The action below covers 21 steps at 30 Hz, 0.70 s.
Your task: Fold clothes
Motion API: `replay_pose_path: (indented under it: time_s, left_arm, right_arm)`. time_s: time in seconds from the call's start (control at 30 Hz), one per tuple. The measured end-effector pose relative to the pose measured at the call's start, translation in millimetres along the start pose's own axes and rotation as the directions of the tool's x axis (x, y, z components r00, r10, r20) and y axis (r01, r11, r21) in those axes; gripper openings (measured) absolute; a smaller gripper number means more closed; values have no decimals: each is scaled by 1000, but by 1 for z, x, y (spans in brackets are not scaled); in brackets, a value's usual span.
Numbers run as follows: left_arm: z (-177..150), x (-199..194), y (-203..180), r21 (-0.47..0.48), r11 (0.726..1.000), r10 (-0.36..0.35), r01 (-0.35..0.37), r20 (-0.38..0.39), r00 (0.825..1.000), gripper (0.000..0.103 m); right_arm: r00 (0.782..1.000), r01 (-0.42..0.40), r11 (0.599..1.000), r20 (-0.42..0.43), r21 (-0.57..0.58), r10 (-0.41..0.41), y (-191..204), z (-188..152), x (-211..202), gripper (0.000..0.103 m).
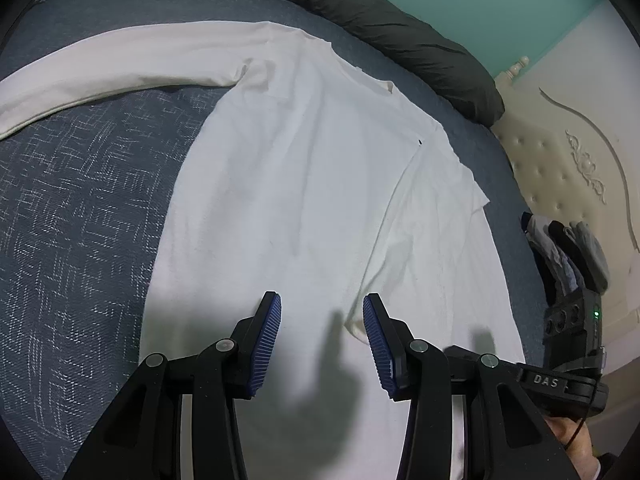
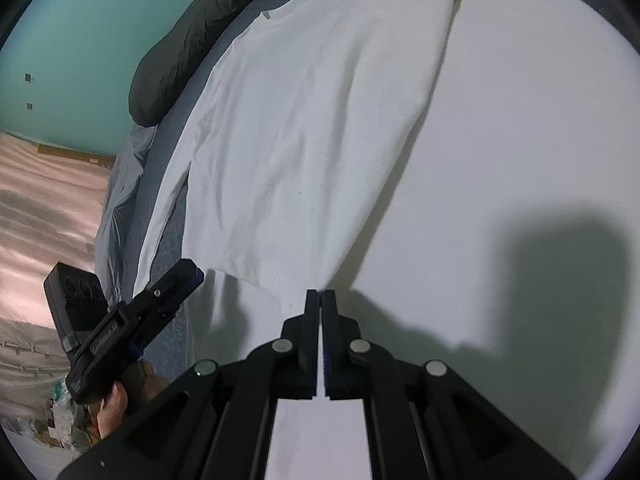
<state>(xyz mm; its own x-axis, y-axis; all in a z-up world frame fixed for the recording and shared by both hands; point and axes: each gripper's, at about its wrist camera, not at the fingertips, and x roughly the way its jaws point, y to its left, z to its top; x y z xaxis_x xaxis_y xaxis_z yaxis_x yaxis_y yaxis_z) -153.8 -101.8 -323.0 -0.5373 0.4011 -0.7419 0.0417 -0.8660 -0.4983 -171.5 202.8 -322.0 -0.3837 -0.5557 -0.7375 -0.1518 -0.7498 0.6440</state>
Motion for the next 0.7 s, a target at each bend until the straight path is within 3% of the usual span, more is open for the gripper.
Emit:
replay_pose_path:
  time_s: [0.17, 0.33, 0.63, 0.67, 0.7]
  left_arm:
    - [-4, 5, -10, 24, 1000, -19, 20, -14, 1000, 47]
    - [-7, 13, -13, 35, 999, -12, 12, -23, 1000, 47]
    - [-11, 29, -14, 22, 997, -74, 75, -44, 996, 45]
    - [-12, 30, -13, 19, 997, -69, 70, -46, 997, 41]
    - [-12, 31, -11, 16, 997, -68, 69, -49, 996, 25]
  right_arm:
    - [1000, 31, 1000, 1, -6, -31, -7, -1, -8, 1]
    - [1000, 5, 1000, 0, 27, -5, -12, -1, -9, 1]
    - [999, 12, 999, 34, 44, -13, -21, 7, -23, 4]
    - [999, 13, 999, 37, 47, -15, -22, 8, -24, 4]
    - [999, 15, 999, 40, 49, -17, -23, 9, -26, 4]
